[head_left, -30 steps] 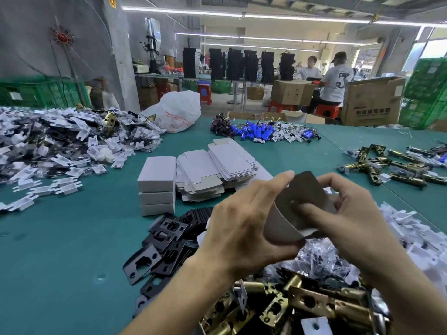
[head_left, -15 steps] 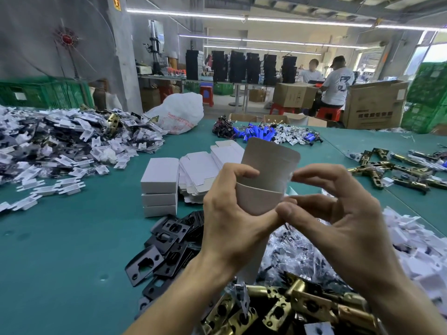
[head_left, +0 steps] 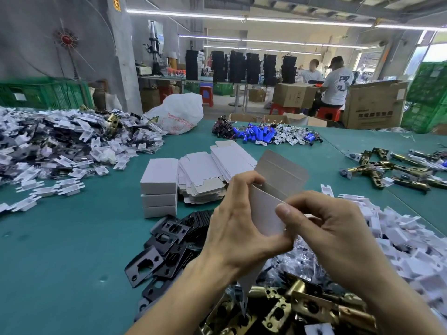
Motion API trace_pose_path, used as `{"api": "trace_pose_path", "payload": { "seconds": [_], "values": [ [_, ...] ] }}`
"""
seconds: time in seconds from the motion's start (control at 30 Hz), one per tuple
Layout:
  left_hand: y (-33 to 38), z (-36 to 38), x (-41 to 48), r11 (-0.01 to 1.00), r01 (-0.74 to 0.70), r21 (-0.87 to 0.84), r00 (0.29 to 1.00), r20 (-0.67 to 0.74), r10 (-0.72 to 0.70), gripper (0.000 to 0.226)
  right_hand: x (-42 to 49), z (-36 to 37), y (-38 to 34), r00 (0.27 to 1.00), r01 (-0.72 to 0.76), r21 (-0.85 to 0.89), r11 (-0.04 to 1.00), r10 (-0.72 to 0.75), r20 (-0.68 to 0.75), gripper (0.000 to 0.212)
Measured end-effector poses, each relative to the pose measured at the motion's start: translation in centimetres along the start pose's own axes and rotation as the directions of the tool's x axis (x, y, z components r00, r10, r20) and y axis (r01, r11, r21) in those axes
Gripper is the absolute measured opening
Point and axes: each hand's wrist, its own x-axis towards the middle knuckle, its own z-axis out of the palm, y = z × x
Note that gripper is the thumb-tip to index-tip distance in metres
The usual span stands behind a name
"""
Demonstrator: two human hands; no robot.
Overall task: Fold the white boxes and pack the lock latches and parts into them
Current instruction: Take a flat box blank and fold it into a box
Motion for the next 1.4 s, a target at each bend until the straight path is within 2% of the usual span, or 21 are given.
{"api": "trace_pose_path", "payload": {
  "seconds": [0.1,0.2,0.27,0.37,0.43,0.53,0.6,0.7,0.77,0.87,1.03,1.1,1.2,1.3,1.4],
  "values": [
    [0.1,-0.1,-0.1,0.999,-0.021,-0.041,1.000,0.012,0.021,0.057,0.0,-0.1,-0.2,0.998,-0.067,0.198,0.978,0.069,-0.001,0.023],
    [0.4,-0.3,-0.2,0.997,-0.066,-0.028,0.998,0.013,0.066,0.062,0.3,-0.4,-0.4,0.983,-0.076,0.426,0.901,0.139,-0.118,0.029],
    [0.5,-0.4,-0.1,0.992,-0.123,0.043,0.992,0.023,0.122,0.065,0.5,-0.8,-0.7,0.965,-0.082,0.513,0.855,0.197,-0.174,0.026],
    [0.6,-0.5,-0.1,0.980,-0.156,0.128,0.988,0.046,0.151,0.077,0.4,-0.9,-0.7,0.967,-0.128,0.565,0.815,0.228,-0.110,0.025],
    [0.5,-0.5,-0.1,0.988,-0.117,0.105,0.992,0.057,0.111,0.084,0.4,-0.8,-0.5,0.976,-0.163,0.563,0.810,0.217,-0.030,0.032],
    [0.1,-0.3,-0.2,0.995,-0.097,0.033,0.993,0.072,0.094,0.087,0.3,-0.7,-0.2,0.973,-0.221,0.595,0.772,0.220,0.076,0.055],
    [0.0,-0.1,-0.2,0.996,-0.089,0.025,0.992,0.089,0.086,0.087,0.3,-0.6,-0.1,0.972,-0.224,0.562,0.796,0.223,0.072,0.049],
    [-0.1,0.1,-0.3,0.998,-0.053,0.027,0.992,0.116,0.049,0.089,0.1,-0.1,-0.2,0.977,-0.201,0.479,0.855,0.212,0.030,0.025],
    [-0.2,0.2,-0.4,0.999,-0.031,0.031,0.989,0.143,0.026,0.089,0.0,0.3,-0.1,0.981,-0.171,0.367,0.914,0.192,-0.021,0.014],
    [-0.3,0.4,-0.6,1.000,-0.011,0.015,0.989,0.146,0.009,0.089,-0.1,0.5,-0.1,0.987,-0.142,0.230,0.963,0.155,-0.039,0.013],
    [-0.7,0.5,-0.4,0.999,0.013,-0.040,0.992,0.129,-0.008,0.092,-0.2,0.5,-0.6,0.991,-0.129,0.266,0.955,0.132,0.006,0.016],
    [-0.9,0.5,-0.3,0.997,0.046,-0.058,0.991,0.125,-0.039,0.092,-0.2,0.6,-0.6,0.989,-0.148,0.276,0.950,0.138,0.054,0.023],
    [-1.1,0.6,-0.4,0.996,0.067,-0.059,0.990,0.130,-0.058,0.090,-0.2,0.8,-0.2,0.984,-0.178,0.237,0.955,0.175,0.034,0.026],
    [-1.4,0.7,-0.5,0.996,0.070,-0.050,0.988,0.141,-0.062,0.087,-0.3,1.0,0.0,0.979,-0.204,0.280,0.938,0.200,0.043,0.017],
    [-1.6,0.8,-0.5,0.996,0.067,-0.058,0.987,0.147,-0.058,0.086,-0.3,0.9,0.3,0.978,-0.203,0.294,0.934,0.208,0.015,0.021]
  ]
}}
